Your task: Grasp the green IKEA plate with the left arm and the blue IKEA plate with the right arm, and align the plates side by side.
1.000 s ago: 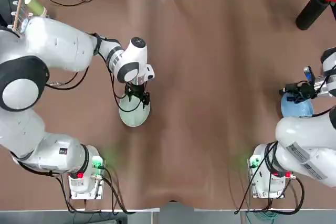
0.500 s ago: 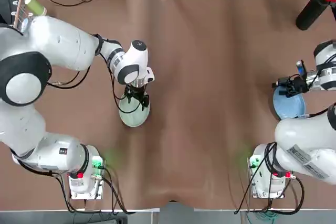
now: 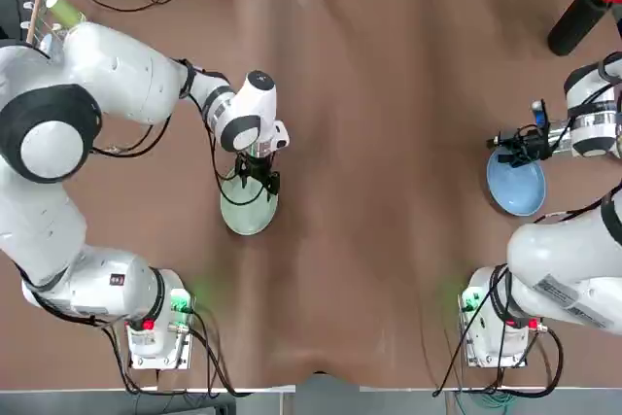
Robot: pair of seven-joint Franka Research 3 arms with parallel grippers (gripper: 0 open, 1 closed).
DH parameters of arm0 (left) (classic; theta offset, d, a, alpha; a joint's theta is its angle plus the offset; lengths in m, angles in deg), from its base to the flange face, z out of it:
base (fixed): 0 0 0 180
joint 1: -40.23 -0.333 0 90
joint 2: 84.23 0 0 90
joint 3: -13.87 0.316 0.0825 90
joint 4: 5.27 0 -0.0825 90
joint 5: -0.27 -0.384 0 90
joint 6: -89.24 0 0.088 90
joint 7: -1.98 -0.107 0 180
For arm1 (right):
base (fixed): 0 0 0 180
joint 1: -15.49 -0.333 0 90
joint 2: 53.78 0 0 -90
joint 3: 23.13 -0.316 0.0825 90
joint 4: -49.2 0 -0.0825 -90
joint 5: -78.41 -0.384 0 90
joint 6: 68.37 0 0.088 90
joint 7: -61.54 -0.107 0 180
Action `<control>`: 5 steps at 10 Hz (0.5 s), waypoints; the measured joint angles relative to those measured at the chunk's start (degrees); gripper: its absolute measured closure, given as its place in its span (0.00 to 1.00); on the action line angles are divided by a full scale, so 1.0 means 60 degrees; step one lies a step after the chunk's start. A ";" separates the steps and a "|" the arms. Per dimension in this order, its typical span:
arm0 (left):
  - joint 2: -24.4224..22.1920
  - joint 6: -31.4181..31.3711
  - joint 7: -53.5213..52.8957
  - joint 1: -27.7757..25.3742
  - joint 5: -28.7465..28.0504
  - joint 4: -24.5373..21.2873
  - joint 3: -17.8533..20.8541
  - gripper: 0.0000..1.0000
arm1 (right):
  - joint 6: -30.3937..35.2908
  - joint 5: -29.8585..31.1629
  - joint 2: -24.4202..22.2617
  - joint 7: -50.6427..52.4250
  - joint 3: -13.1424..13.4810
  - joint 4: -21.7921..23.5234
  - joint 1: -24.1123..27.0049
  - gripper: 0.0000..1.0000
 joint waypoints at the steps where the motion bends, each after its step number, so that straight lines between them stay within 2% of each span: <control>1: 0.0194 -0.0003 0.0067 -0.0012 -0.0157 0.0239 0.0035 0.00 | 0.0005 -0.0325 0.0017 0.0016 0.0001 0.0002 -0.0261 0.04; 5: 0.0989 -0.0003 0.0233 -0.0018 -0.0900 0.0962 0.0205 0.00 | 0.0001 -0.1407 0.0079 0.0061 0.0001 -0.0002 -0.1362 0.04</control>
